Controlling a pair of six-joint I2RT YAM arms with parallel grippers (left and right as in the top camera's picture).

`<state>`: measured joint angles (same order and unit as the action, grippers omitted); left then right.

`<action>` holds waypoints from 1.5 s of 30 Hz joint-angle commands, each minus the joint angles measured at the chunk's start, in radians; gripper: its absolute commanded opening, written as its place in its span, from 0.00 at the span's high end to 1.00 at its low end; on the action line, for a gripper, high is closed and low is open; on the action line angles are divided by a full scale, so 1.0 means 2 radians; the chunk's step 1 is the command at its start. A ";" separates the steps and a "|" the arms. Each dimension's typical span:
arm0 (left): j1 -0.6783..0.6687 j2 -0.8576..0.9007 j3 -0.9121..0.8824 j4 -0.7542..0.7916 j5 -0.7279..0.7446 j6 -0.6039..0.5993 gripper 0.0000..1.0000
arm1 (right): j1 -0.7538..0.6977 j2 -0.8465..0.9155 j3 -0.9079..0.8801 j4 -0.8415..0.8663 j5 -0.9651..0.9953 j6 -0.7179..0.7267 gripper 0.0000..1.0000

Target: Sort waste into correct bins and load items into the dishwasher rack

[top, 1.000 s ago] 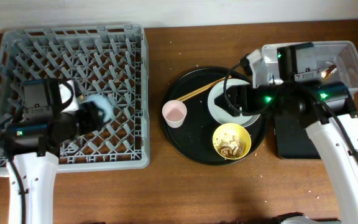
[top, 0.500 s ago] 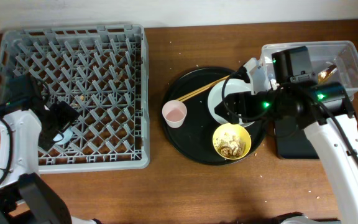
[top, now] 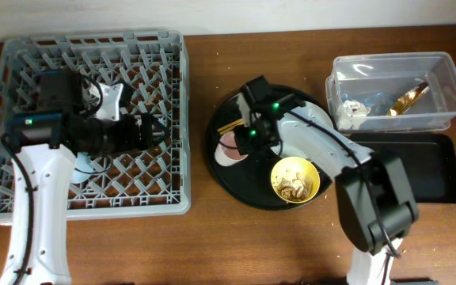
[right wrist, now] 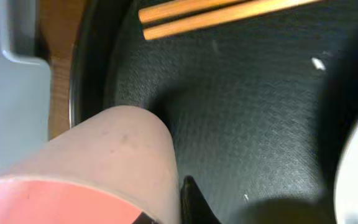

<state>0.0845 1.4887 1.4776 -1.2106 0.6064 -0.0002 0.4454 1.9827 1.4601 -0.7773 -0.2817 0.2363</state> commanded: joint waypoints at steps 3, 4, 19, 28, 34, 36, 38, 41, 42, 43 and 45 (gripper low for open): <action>-0.002 0.001 0.007 0.061 0.260 -0.005 0.01 | -0.100 -0.211 0.017 -0.029 -0.371 -0.109 0.96; -0.005 0.003 0.007 0.063 0.306 -0.005 0.01 | -0.106 -0.235 0.017 -0.028 -0.441 -0.140 0.96; -0.136 0.002 0.007 0.090 0.475 0.010 0.28 | -0.052 -0.230 0.017 0.114 -0.452 -0.075 0.96; -0.084 0.002 0.007 0.107 0.458 0.006 0.16 | -0.052 -0.230 0.017 0.090 -0.447 -0.075 0.96; -0.096 0.002 0.007 0.107 0.457 0.006 0.37 | -0.052 -0.230 0.017 0.105 -0.442 -0.075 0.96; -0.097 0.002 0.007 0.096 0.381 0.006 0.40 | -0.058 -0.232 0.017 0.105 -0.441 -0.075 0.51; -0.087 0.002 0.007 0.065 0.222 -0.009 0.40 | -0.111 -0.254 0.017 0.070 -0.371 -0.069 0.39; -0.025 0.001 0.007 0.027 0.036 -0.043 0.41 | -0.140 -0.292 0.017 -0.063 -0.227 -0.060 0.36; -0.001 0.001 0.007 0.009 -0.055 -0.071 0.40 | -0.140 -0.293 0.017 -0.102 -0.205 -0.060 0.36; 0.011 0.001 0.007 -0.005 -0.113 -0.088 0.40 | -0.140 -0.293 0.017 -0.129 -0.190 -0.060 0.36; 0.040 0.002 0.007 -0.041 -0.253 -0.129 0.40 | -0.140 -0.293 0.017 -0.164 -0.167 -0.064 0.35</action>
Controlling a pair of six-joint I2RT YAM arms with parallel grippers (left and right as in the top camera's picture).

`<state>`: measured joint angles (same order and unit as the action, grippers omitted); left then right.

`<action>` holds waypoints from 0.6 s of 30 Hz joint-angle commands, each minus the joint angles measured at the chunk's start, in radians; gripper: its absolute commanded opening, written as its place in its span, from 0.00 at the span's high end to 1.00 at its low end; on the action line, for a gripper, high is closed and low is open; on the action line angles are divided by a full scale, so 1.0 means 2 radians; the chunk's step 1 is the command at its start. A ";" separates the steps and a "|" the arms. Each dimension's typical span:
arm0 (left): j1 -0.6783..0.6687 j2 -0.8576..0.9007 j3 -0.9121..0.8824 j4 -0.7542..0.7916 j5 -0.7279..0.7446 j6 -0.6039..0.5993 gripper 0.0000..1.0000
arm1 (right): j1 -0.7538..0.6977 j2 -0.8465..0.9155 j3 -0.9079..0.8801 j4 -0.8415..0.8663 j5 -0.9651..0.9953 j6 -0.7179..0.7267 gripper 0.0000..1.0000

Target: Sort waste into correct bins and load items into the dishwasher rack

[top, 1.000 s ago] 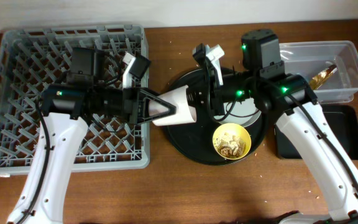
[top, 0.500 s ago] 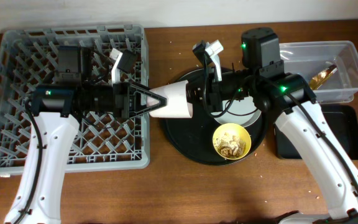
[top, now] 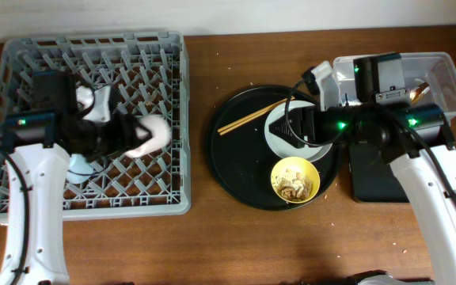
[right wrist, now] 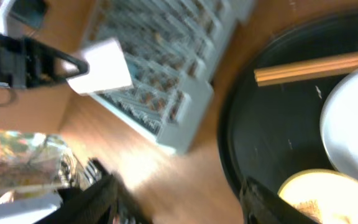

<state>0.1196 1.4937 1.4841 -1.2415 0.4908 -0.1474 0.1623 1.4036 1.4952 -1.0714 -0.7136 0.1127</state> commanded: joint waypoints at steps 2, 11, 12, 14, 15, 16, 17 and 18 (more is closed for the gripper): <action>0.024 -0.001 0.003 -0.032 -0.246 -0.065 0.40 | 0.002 -0.003 0.000 -0.023 0.051 -0.002 0.35; 0.023 0.098 -0.002 -0.031 -0.221 -0.081 0.40 | 0.002 -0.003 -0.001 -0.033 0.051 -0.002 0.34; 0.023 0.104 -0.009 -0.024 -0.222 -0.081 0.39 | 0.002 -0.003 -0.001 -0.033 0.051 -0.002 0.34; 0.023 0.110 -0.011 -0.018 -0.219 -0.081 0.13 | 0.002 -0.003 -0.001 -0.033 0.051 -0.002 0.34; 0.023 0.110 -0.010 -0.016 -0.212 -0.081 0.05 | 0.002 -0.003 -0.001 -0.033 0.055 -0.002 0.30; 0.024 0.109 -0.003 -0.017 -0.211 -0.081 0.05 | 0.002 -0.003 -0.001 -0.038 0.069 -0.001 0.27; 0.023 0.109 0.033 -0.037 -0.187 -0.070 0.04 | 0.002 -0.003 -0.002 -0.062 0.102 -0.002 0.27; 0.023 0.109 0.072 -0.056 -0.161 -0.053 0.07 | 0.005 -0.003 -0.004 -0.069 0.111 -0.002 0.27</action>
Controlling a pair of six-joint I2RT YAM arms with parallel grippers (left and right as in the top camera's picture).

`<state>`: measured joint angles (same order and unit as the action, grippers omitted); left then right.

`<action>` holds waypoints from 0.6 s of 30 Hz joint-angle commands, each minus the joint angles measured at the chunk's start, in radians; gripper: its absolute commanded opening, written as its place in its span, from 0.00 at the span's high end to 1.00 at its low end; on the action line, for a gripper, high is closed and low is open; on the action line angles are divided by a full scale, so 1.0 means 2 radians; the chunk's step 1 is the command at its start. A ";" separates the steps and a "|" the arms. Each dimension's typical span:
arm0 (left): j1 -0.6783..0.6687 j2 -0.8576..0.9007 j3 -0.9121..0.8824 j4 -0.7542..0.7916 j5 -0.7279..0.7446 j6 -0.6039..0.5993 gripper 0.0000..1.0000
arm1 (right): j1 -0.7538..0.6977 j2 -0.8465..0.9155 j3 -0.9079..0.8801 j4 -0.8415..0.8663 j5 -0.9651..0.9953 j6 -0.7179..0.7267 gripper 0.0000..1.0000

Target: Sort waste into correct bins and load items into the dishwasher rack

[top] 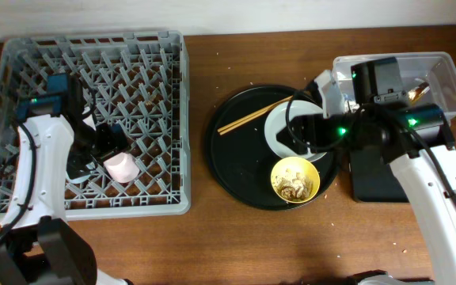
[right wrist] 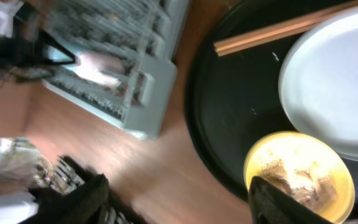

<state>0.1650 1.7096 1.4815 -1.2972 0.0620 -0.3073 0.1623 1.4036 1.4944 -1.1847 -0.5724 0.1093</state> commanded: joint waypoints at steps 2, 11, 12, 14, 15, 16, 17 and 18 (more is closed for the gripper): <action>-0.001 -0.016 0.150 -0.044 0.165 0.116 0.10 | 0.035 -0.002 -0.020 -0.019 0.064 0.001 0.35; -0.042 -0.113 0.196 -0.044 0.219 0.156 0.01 | 0.171 0.180 -0.233 0.208 0.266 0.066 0.84; -0.042 -0.113 0.196 -0.044 0.219 0.156 0.01 | 0.178 0.193 -0.233 0.212 0.266 0.065 0.84; -0.042 -0.113 0.196 -0.044 0.219 0.156 0.01 | 0.180 0.192 -0.232 0.211 0.274 0.066 0.93; -0.042 -0.113 0.196 -0.044 0.219 0.156 0.01 | 0.174 0.192 -0.227 0.207 0.275 0.068 0.93; -0.042 -0.113 0.196 -0.044 0.219 0.156 0.01 | 0.170 0.188 -0.222 0.199 0.275 0.068 0.78; -0.042 -0.113 0.196 -0.044 0.219 0.156 0.01 | 0.167 0.172 -0.206 0.183 0.275 0.068 0.53; -0.042 -0.113 0.196 -0.044 0.219 0.156 0.01 | 0.167 0.148 -0.193 0.174 0.275 0.067 0.52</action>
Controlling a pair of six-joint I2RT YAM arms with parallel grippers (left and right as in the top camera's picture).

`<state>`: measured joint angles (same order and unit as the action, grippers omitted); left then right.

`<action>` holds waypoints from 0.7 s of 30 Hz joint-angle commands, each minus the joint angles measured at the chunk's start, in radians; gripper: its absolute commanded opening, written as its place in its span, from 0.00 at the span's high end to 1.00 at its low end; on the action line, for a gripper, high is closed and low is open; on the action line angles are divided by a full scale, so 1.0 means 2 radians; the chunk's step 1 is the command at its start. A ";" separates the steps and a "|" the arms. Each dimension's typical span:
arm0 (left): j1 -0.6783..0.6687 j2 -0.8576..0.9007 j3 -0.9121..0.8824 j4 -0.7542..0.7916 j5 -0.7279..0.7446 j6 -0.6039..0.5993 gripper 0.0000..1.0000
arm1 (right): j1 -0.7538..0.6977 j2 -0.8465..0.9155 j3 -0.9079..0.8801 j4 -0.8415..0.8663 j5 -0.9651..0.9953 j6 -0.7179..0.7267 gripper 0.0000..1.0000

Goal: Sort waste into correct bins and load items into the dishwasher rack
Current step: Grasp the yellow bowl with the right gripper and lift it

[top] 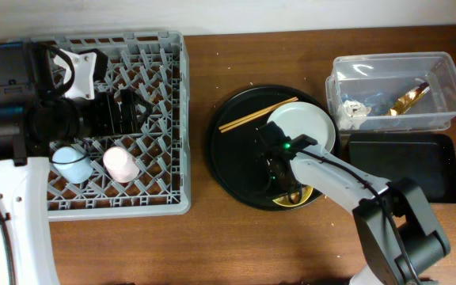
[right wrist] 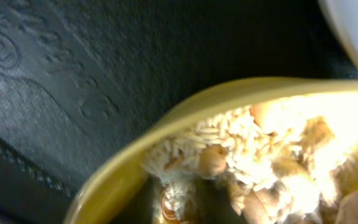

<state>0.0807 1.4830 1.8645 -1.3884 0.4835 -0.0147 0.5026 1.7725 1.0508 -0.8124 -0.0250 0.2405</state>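
The yellow bowl of rice scraps [right wrist: 261,148] sits on the round black tray [top: 234,162], next to a white plate [top: 307,123] and wooden chopsticks [top: 256,115]. My right gripper [top: 286,184] is down on the bowl and covers most of it from above. The wrist view is filled by the bowl's rim and food, and my fingers cannot be made out there. A pink cup [top: 121,164] and a pale blue cup [top: 73,165] stand in the grey dishwasher rack [top: 172,119]. My left gripper [top: 137,111] hovers open over the rack's middle, apart from both cups.
A clear plastic bin [top: 394,87] holding wrappers and scraps stands at the back right. A flat black bin [top: 406,170] lies in front of it. Crumbs dot the brown table between rack and tray.
My right gripper has dropped from above the tray's right side onto the yellow bowl. The left gripper has let go of the pink cup and now sits higher over the rack's middle.
First my right gripper was low on the tray beside the pink cup, the left one waiting over the rack. Then the left held the cup above the rack while the right was back near the bins. Then the cup was down in the rack, where it stands alone now.
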 commanded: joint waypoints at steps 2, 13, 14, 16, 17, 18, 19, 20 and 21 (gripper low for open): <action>0.000 0.000 0.004 0.001 0.008 0.010 0.01 | -0.003 -0.080 0.037 -0.020 0.001 0.002 0.54; 0.000 0.000 0.004 0.001 0.008 0.010 0.01 | 0.029 -0.015 -0.004 0.005 -0.031 -0.011 0.88; 0.000 0.000 0.004 0.001 0.008 0.010 0.01 | 0.030 -0.015 -0.004 0.008 -0.013 0.004 0.89; 0.000 0.000 0.004 0.001 0.008 0.010 0.01 | 0.021 -0.015 -0.004 0.019 0.013 0.034 0.96; 0.000 0.000 0.004 0.002 0.009 0.010 0.01 | 0.013 -0.017 -0.002 0.017 0.013 0.039 0.96; 0.000 0.000 0.004 0.002 0.008 0.010 0.01 | -0.004 -0.035 0.010 0.013 -0.003 0.070 0.96; 0.000 0.000 0.004 0.001 0.008 0.010 0.01 | -0.020 -0.056 0.021 0.014 -0.032 0.083 0.96; 0.000 0.000 0.004 0.001 0.009 0.010 0.01 | -0.047 -0.083 0.036 0.013 -0.064 0.085 0.96; 0.000 0.000 0.004 0.002 0.008 0.010 0.01 | -0.082 -0.110 0.049 0.010 -0.089 0.094 0.96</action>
<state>0.0807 1.4830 1.8645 -1.3884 0.4839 -0.0147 0.4347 1.6566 1.0832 -0.7918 -0.0917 0.3737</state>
